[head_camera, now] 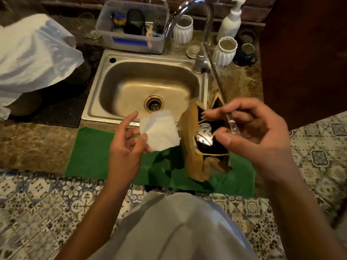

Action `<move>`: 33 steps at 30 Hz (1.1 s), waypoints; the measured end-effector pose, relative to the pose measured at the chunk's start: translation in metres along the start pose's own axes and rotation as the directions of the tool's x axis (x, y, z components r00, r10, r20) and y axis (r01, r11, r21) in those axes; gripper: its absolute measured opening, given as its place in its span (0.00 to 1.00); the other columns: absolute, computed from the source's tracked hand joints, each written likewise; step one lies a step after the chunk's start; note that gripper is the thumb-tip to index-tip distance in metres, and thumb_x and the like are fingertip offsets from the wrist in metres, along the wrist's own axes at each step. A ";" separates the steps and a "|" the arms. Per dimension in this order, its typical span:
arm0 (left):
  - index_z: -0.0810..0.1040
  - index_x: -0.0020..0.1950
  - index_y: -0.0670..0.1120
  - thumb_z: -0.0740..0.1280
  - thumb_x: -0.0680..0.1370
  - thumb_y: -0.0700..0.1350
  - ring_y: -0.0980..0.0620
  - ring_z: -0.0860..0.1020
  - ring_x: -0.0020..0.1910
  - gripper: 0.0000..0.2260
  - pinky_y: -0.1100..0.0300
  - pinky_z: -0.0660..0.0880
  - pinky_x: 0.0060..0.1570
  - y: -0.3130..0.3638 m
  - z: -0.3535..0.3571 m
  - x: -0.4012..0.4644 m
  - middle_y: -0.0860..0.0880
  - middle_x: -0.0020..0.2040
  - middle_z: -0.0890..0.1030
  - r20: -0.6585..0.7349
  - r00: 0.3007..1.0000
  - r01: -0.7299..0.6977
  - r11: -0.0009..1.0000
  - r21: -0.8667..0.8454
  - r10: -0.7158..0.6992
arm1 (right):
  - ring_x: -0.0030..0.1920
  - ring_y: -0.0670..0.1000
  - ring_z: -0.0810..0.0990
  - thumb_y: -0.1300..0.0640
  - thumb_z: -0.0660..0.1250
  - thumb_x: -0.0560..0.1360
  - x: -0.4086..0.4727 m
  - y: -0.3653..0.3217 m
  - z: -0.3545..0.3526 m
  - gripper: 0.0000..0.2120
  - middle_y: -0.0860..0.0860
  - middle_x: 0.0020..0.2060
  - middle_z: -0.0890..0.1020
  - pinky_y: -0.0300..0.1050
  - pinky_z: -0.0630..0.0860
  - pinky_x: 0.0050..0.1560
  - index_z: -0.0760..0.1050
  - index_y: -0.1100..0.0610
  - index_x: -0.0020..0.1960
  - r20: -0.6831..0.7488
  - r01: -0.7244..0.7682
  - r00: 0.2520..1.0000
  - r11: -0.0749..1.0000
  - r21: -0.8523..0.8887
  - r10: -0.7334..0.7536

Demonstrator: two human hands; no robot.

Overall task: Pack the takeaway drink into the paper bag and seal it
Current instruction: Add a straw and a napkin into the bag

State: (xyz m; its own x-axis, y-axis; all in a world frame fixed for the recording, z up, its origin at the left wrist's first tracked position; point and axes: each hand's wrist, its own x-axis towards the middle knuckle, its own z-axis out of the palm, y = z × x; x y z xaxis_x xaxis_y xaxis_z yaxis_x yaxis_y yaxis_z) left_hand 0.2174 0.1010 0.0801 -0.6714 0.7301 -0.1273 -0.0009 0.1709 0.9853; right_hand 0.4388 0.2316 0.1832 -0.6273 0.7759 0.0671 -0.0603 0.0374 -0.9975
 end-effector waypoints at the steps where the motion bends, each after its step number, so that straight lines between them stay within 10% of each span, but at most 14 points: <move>1: 0.72 0.72 0.55 0.66 0.81 0.33 0.53 0.79 0.34 0.25 0.58 0.81 0.41 0.002 0.007 -0.002 0.48 0.47 0.75 -0.012 1.000 -0.013 1.000 0.007 0.013 | 0.58 0.56 0.86 0.67 0.75 0.69 -0.002 0.001 -0.010 0.19 0.54 0.56 0.87 0.52 0.83 0.55 0.76 0.56 0.57 0.012 0.009 1.000 1.000 0.012 -0.009; 8: 0.70 0.75 0.51 0.65 0.81 0.32 0.53 0.78 0.36 0.25 0.61 0.81 0.41 0.020 0.040 -0.022 0.47 0.46 0.75 -0.114 0.993 -0.040 0.999 -0.036 0.036 | 0.49 0.52 0.88 0.62 0.66 0.79 -0.008 0.016 -0.060 0.05 0.49 0.47 0.89 0.44 0.83 0.43 0.78 0.57 0.54 -0.134 0.083 0.988 0.996 0.037 -0.077; 19: 0.69 0.76 0.51 0.64 0.82 0.32 0.54 0.78 0.34 0.25 0.63 0.80 0.41 0.027 0.052 -0.050 0.49 0.47 0.75 -0.271 0.960 -0.075 0.997 -0.008 0.070 | 0.38 0.52 0.87 0.55 0.56 0.86 0.000 0.011 -0.086 0.12 0.53 0.40 0.87 0.43 0.81 0.34 0.77 0.55 0.52 -0.302 0.089 0.950 0.995 0.038 -0.073; 33: 0.68 0.77 0.51 0.65 0.82 0.33 0.55 0.79 0.35 0.26 0.62 0.81 0.42 0.029 0.054 -0.072 0.49 0.47 0.77 -0.298 0.954 -0.036 0.999 -0.031 0.025 | 0.24 0.46 0.76 0.56 0.65 0.83 -0.002 0.032 -0.074 0.08 0.55 0.31 0.83 0.35 0.72 0.26 0.83 0.55 0.55 -0.131 0.090 0.984 0.965 -0.246 -0.125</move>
State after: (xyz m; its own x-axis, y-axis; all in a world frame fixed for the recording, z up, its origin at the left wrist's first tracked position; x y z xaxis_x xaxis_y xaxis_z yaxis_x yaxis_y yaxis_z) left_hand 0.3053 0.0892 0.1115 -0.8616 0.5037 -0.0628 0.0001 0.1238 0.9923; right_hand 0.4954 0.2782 0.1499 -0.5079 0.8408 0.1872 0.0768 0.2606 -0.9624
